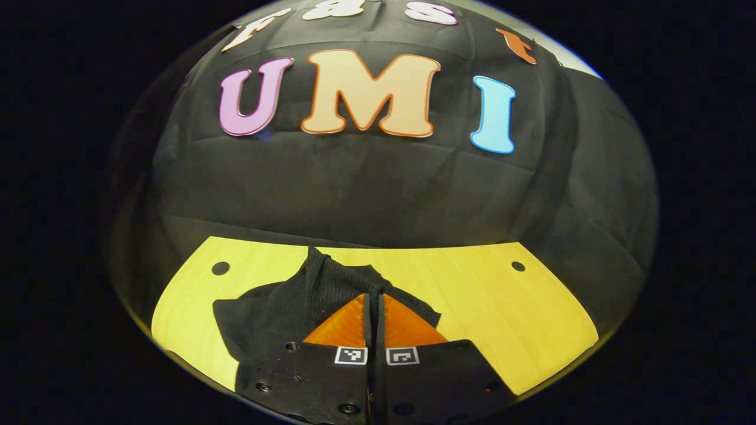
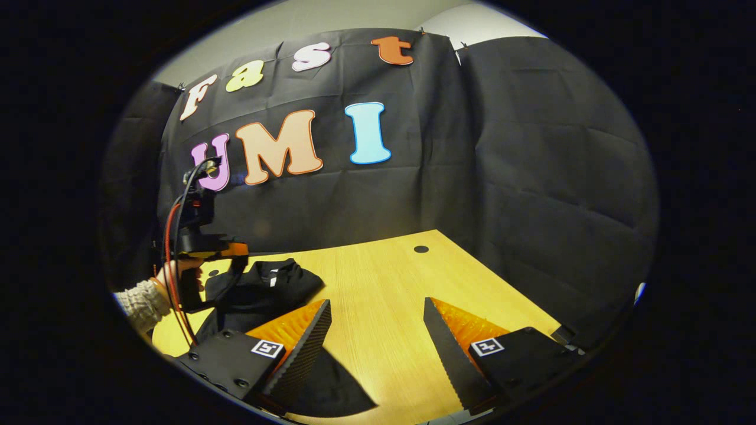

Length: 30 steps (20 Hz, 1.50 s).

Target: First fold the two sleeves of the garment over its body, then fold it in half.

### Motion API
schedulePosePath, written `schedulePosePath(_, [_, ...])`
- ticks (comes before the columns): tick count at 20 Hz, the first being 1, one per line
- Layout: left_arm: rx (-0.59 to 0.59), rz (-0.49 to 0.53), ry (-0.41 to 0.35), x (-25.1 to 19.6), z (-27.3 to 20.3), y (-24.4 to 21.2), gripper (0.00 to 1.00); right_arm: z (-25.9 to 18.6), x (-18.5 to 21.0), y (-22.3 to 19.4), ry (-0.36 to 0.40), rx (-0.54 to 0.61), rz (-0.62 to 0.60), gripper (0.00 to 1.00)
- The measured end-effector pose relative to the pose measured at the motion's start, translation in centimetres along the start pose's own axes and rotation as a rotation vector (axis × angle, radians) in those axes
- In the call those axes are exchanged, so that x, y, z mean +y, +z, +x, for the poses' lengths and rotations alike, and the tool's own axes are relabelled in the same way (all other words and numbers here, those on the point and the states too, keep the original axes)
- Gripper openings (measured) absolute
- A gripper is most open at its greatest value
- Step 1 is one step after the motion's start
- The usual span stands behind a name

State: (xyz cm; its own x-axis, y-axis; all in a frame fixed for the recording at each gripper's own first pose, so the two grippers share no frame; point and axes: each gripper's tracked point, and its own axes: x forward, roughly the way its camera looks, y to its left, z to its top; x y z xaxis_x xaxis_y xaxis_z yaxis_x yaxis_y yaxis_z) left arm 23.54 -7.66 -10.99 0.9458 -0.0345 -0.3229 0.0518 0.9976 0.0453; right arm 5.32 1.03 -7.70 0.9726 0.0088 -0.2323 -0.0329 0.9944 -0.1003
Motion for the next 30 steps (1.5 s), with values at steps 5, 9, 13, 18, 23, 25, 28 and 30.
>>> schedulePosePath(5, [0.062, 0.030, -0.041, -4.8, 3.5, -3.4, 0.00, 0.0, 0.6, -2.4, 0.018, 0.060, 0.004, 0.98])
schedulePosePath(9, [0.099, 0.111, -0.038, -6.7, 5.6, -5.9, 0.00, -0.2, -0.2, -4.5, 0.016, 0.108, 0.003, 0.98])
schedulePosePath(13, [0.103, 0.178, -0.013, -7.5, 7.4, -7.0, 0.00, 0.4, -0.9, -5.9, 0.007, 0.139, -0.003, 0.97])
schedulePosePath(18, [0.103, 0.197, -0.093, -10.4, 7.2, -7.5, 0.57, 1.2, -0.5, -6.1, 0.039, 0.139, -0.035, 0.98])
schedulePosePath(23, [0.059, 0.231, -0.135, -11.5, 4.3, -7.1, 0.87, 1.6, 0.8, -6.8, 0.089, 0.142, -0.065, 0.98])
schedulePosePath(25, [0.025, 0.244, -0.110, -10.6, 3.1, -6.0, 0.96, 1.7, 1.3, -7.6, 0.104, 0.152, -0.060, 0.98])
schedulePosePath(28, [-0.034, 0.249, -0.081, -8.1, 0.1, -4.2, 0.95, 1.4, 2.0, -8.3, 0.132, 0.155, -0.065, 0.98])
schedulePosePath(30, [-0.090, 0.253, -0.042, -5.9, -2.2, -2.4, 0.95, 1.4, 2.4, -8.6, 0.151, 0.152, -0.087, 0.95])
